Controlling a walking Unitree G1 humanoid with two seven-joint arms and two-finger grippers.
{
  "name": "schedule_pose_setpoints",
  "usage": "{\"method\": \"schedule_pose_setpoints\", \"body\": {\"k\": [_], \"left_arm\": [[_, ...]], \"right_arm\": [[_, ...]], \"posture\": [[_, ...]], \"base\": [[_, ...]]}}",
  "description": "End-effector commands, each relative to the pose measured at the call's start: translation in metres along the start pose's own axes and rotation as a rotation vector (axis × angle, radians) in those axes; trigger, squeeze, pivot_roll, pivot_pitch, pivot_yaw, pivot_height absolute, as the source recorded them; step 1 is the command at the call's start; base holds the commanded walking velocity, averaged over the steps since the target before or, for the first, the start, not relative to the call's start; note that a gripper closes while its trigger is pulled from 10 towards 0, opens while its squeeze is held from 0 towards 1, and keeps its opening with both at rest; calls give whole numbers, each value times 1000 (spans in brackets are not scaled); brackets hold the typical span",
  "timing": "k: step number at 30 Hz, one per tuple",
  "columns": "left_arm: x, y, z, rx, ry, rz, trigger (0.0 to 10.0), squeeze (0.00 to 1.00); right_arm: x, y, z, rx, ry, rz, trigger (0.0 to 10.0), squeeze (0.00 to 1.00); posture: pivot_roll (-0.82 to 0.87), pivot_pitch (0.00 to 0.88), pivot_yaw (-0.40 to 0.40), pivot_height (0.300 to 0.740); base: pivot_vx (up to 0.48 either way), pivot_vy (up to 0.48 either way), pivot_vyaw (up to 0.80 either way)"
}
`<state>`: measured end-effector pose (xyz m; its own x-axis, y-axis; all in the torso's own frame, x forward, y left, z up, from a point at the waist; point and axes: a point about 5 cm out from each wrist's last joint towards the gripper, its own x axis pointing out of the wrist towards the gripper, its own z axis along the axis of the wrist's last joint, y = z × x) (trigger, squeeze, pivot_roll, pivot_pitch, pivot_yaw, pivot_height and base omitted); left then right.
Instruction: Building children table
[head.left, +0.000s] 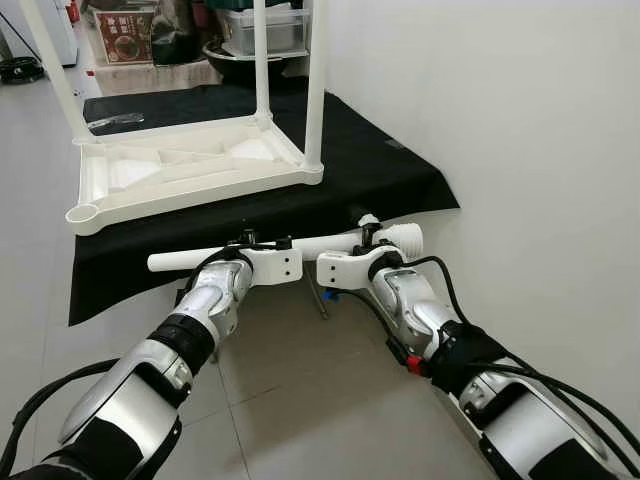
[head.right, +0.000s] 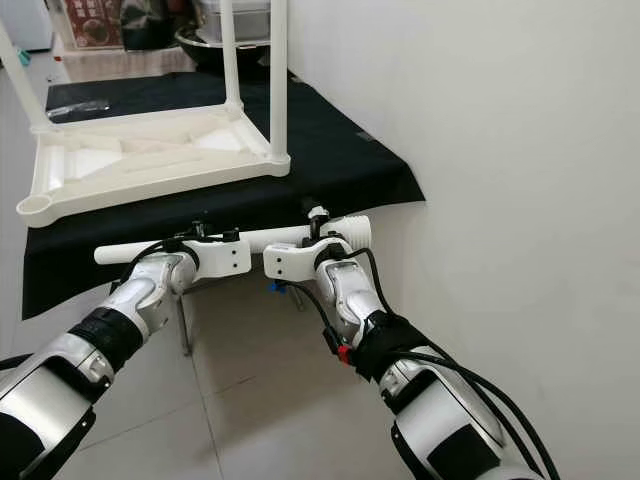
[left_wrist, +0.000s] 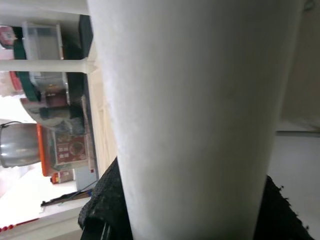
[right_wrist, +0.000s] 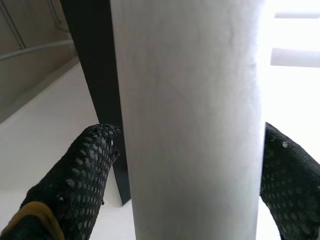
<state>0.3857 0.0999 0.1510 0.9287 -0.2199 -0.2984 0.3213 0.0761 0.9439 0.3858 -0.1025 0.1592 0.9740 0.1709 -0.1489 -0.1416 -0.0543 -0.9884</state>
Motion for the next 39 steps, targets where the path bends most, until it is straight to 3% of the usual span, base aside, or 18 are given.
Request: {"method": "schedule_pose_setpoints", "body": {"k": [1,15,16,17,18,32,39], "left_arm": [[-8,-6,60,74,-282,-6,10000,0],[-17,-2,87,72,-344,-9,10000,0],[-17,-2,88,71,-348,-9,10000,0],[-18,-2,89,70,-351,-9,10000,0],[-18,-2,90,70,-354,-9,10000,0],[-20,-3,91,72,-346,-7,10000,0],[-19,-1,88,30,-313,14,10000,0]], "right_arm": [[3,-3,-12,4,56,15,10000,0],[6,8,-11,-46,65,55,10000,0],[6,8,-12,-46,68,59,5725,0],[6,8,-12,-45,71,61,5725,0],[7,8,-13,-45,71,58,0,0],[8,7,-12,-32,71,55,0,0],[9,8,-13,-24,72,49,0,0]], "posture": [[57,0,-63,740],[64,0,-75,740],[63,0,-74,740],[63,0,-74,740],[62,0,-74,740],[61,0,-73,740],[64,0,-76,740]], "base": [[0,0,0],[0,0,0],[0,0,0],[0,0,0],[0,0,0],[0,0,0],[0,0,0]]}}
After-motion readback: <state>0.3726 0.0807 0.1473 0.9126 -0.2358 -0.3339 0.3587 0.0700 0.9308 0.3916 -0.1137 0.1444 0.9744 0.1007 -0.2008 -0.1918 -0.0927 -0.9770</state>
